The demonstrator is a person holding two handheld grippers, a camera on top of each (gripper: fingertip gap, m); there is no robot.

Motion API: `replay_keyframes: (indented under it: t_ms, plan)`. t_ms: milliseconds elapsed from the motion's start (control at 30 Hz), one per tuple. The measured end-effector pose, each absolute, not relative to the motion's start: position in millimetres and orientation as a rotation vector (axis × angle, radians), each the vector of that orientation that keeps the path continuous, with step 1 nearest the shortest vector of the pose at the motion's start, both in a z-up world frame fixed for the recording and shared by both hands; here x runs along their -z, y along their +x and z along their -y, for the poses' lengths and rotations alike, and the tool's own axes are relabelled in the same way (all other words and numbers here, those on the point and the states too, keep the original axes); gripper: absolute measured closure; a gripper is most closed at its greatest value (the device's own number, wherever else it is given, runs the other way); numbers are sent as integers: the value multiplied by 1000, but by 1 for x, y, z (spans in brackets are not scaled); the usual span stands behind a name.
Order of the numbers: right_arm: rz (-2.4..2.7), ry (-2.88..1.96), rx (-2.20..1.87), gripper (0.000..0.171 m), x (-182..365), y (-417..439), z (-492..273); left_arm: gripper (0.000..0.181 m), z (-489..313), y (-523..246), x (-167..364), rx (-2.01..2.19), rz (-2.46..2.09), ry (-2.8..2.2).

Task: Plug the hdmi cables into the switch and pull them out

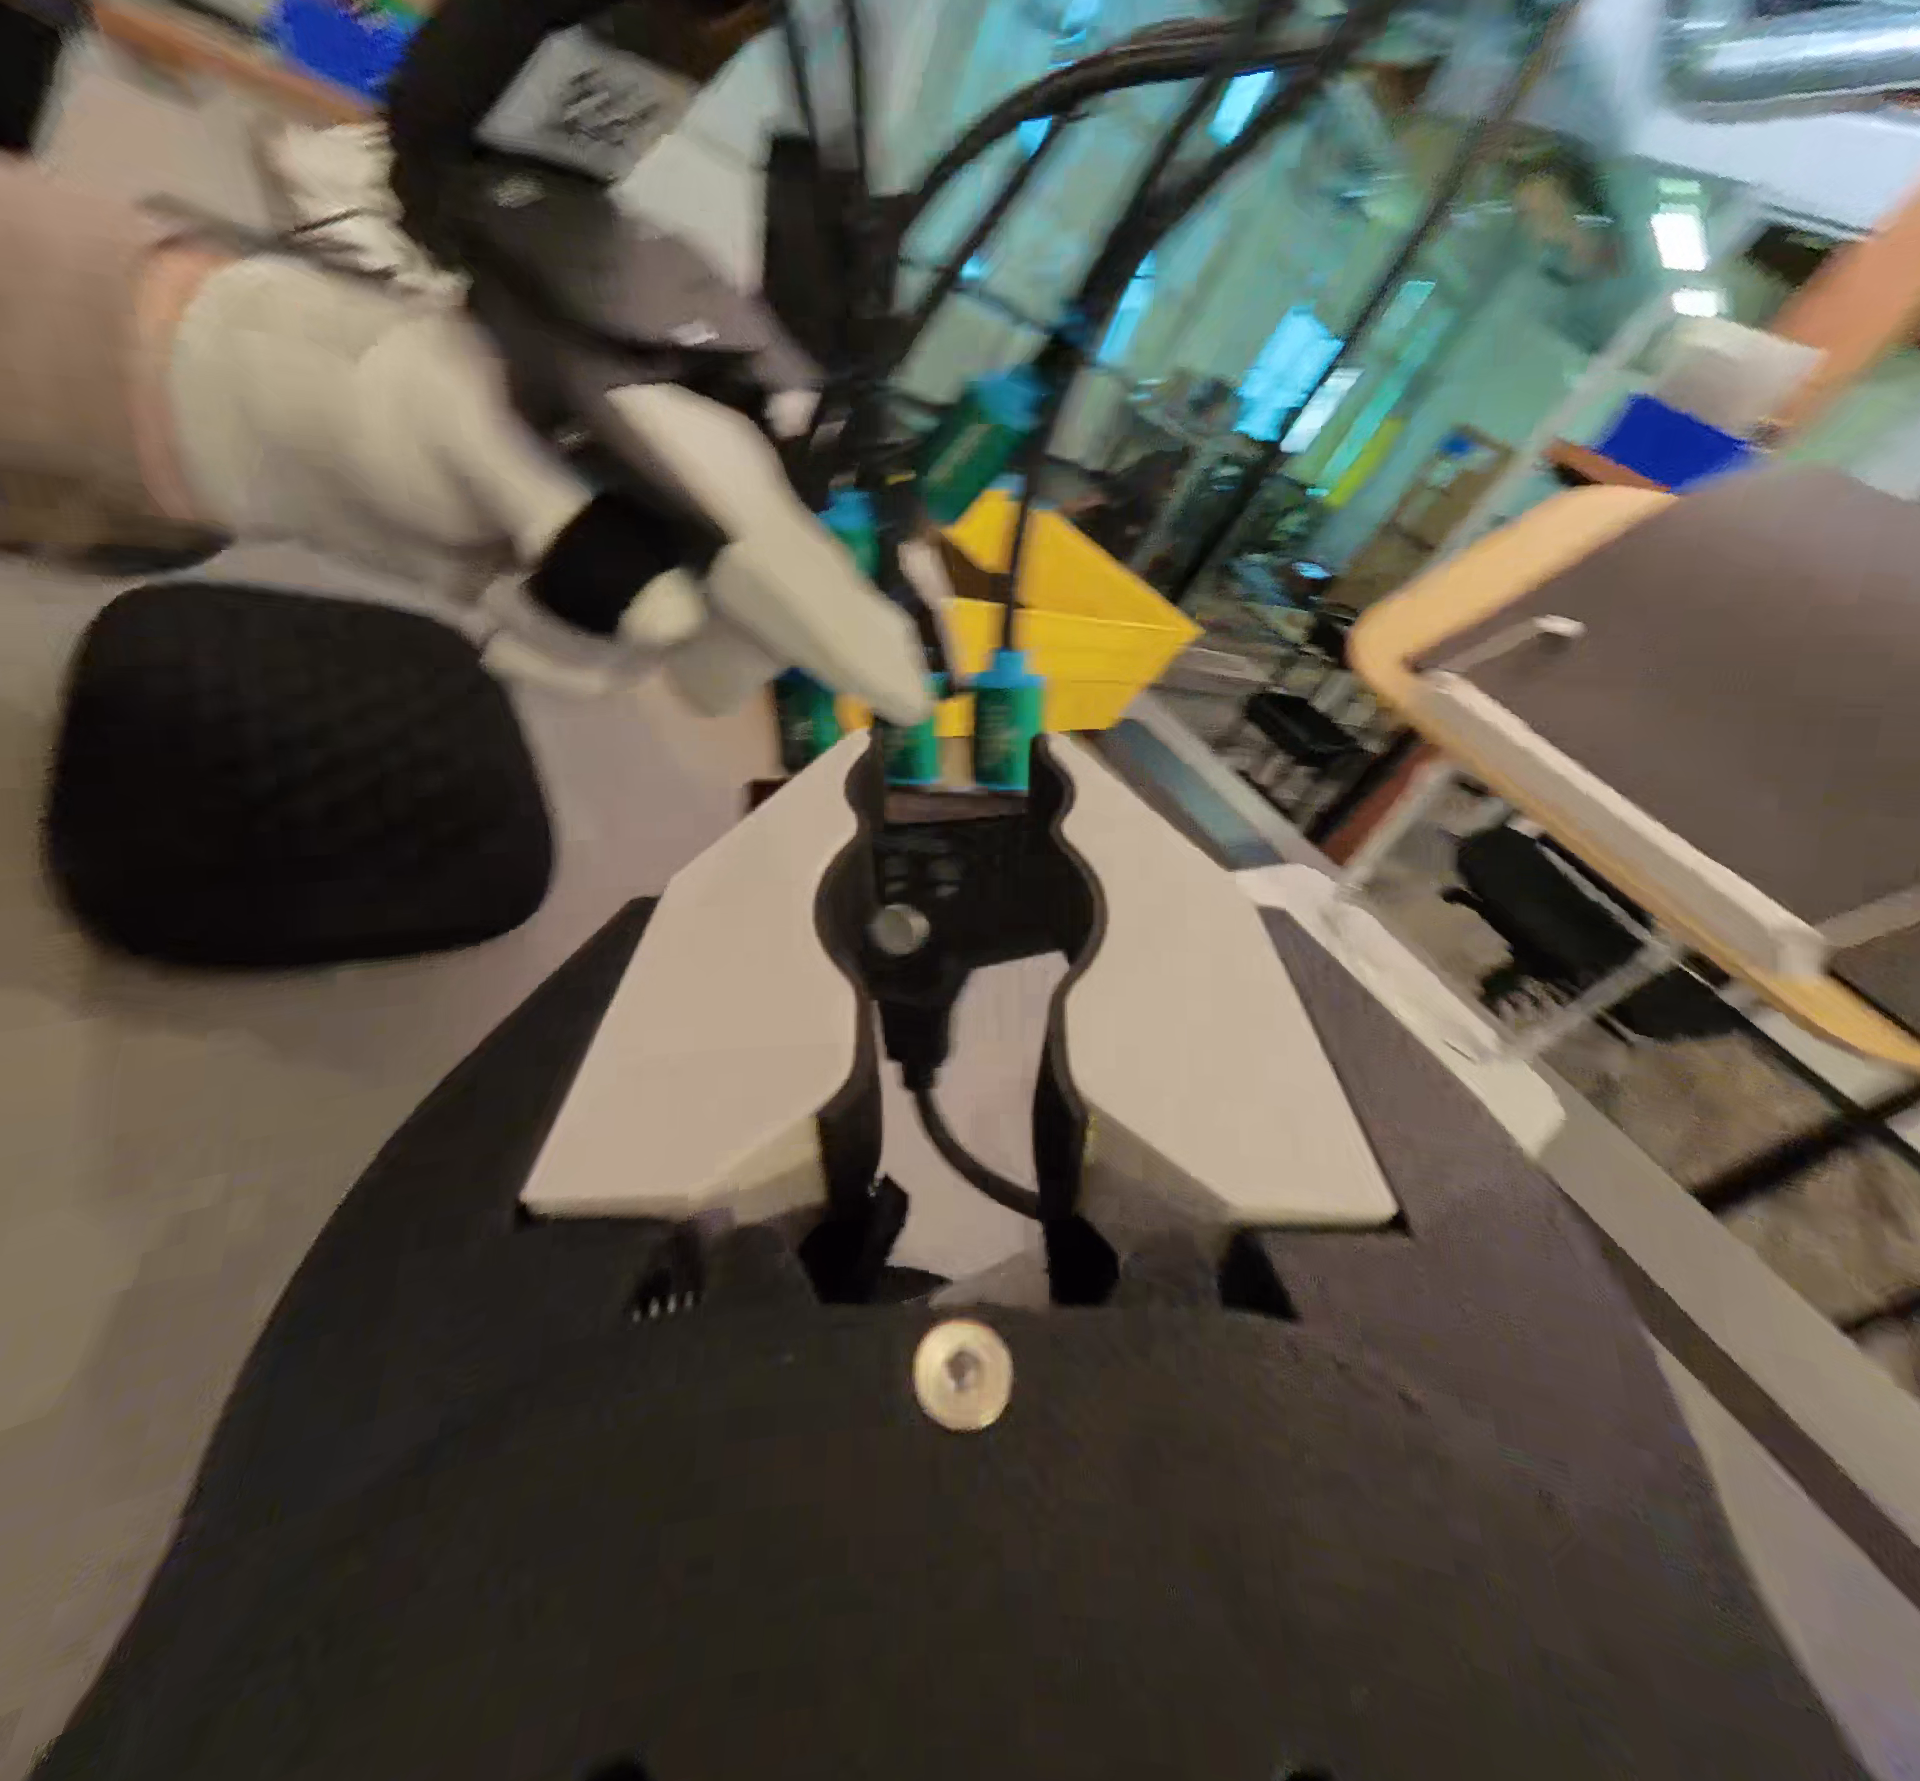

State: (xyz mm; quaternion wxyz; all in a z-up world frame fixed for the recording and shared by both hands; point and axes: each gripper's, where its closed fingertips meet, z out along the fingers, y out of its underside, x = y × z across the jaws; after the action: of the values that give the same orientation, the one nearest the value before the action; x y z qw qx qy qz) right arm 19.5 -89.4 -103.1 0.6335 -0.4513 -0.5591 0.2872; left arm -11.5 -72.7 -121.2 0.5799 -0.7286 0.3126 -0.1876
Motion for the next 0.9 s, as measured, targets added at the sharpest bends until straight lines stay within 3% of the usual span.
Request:
replay_keyframes:
  t_ms: [100,167,467,633,700,900]
  plan:
    - [1175,-1110,-642,113,94,34,66,167,68,-5,122,460,-763,-1697]
    - [1182,-1139,-685,102,95,33,65,167,67,2,121,479,-791,-1689]
    - [1346,-1186,-898,84,72,-3,89,166,72,49,137,344,-1100,-1672]
    - [1608,-1074,-987,143,89,-10,122,165,80,59,149,318,-1196,-1685]
    - [1618,-1030,-965,157,91,-10,126,165,82,58,152,312,-1222,-1682]
    - [1561,-962,-997,163,79,-4,125,160,82,57,136,360,-1095,-1687]
